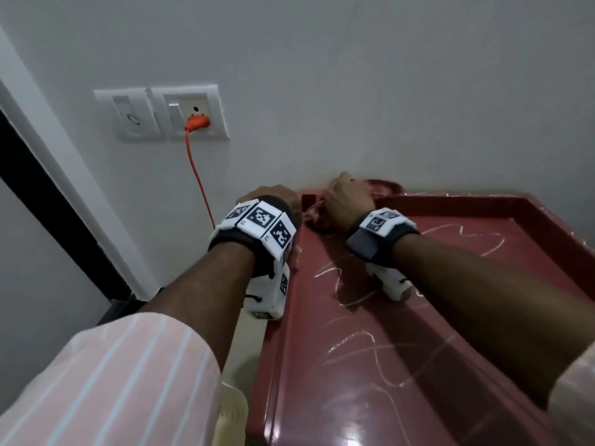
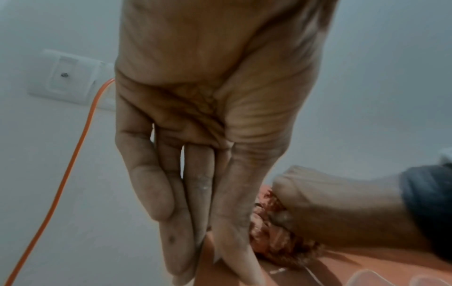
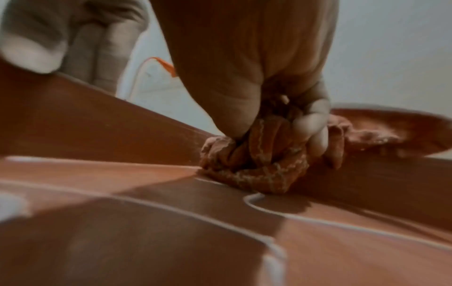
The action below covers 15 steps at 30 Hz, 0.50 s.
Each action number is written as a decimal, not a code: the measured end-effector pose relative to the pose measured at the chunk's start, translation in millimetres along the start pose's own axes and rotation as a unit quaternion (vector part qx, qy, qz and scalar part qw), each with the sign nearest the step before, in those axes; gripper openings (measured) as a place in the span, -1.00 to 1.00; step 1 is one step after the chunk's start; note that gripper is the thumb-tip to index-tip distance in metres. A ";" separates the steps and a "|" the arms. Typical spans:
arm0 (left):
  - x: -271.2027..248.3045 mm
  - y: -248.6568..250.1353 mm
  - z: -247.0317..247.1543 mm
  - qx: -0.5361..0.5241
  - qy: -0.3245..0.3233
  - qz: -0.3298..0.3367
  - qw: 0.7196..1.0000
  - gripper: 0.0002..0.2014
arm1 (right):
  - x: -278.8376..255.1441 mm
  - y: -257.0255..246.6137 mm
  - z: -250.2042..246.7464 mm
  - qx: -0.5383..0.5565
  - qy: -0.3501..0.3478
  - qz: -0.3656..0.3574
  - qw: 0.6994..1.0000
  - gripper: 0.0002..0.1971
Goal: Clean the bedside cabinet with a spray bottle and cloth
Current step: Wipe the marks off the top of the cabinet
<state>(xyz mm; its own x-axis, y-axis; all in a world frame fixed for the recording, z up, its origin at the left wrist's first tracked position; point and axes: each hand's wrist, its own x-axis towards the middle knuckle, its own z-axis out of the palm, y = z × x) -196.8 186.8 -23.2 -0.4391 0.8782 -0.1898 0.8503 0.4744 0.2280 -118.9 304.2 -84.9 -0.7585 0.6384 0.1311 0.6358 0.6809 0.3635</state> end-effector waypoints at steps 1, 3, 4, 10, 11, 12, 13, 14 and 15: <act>-2.4 -0.7 -3.8 0.002 -0.011 -0.001 1.000 -0.79 | -1.7 9.6 3.3 0.004 -0.012 0.028 1.000 -0.65; 0.2 -5.4 -4.7 0.016 -0.011 0.012 1.000 -0.79 | 1.0 15.9 10.5 0.022 0.018 0.015 0.999 -0.62; 4.3 -6.8 -2.0 0.010 -0.009 0.017 1.000 -0.84 | 4.0 11.5 10.8 0.029 0.035 -0.008 0.999 -0.62; 6.4 5.9 1.1 -0.001 0.030 0.011 0.999 -0.78 | 26.1 -11.7 2.3 0.041 0.060 -0.095 0.993 -0.63; 5.0 7.7 1.6 0.004 0.024 0.015 1.000 -0.84 | 22.5 -5.6 2.7 0.060 0.056 -0.085 0.993 -0.56; 6.3 6.7 2.4 0.020 0.030 0.032 0.999 -0.90 | 18.2 2.2 3.9 0.080 0.058 -0.062 0.993 -0.48; 5.2 6.3 1.6 0.036 0.027 0.031 0.999 -0.78 | 15.8 9.5 6.7 0.100 0.060 -0.030 0.993 -0.43; 7.6 2.4 3.0 0.050 0.034 0.031 0.998 -0.71 | 13.5 15.2 10.0 0.122 0.065 -0.008 0.990 -0.43; 5.9 0.9 2.0 0.051 0.031 0.020 0.998 -0.72 | 12.4 18.0 11.9 0.135 0.071 0.009 0.988 -0.49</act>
<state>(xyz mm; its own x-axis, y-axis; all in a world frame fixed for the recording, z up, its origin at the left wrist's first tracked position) -198.1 192.3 -26.0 -0.4186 0.8998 -0.1227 0.8913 0.4330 0.1348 -115.1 328.7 -87.7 -0.7471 0.6073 0.2703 0.6497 0.7531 0.1036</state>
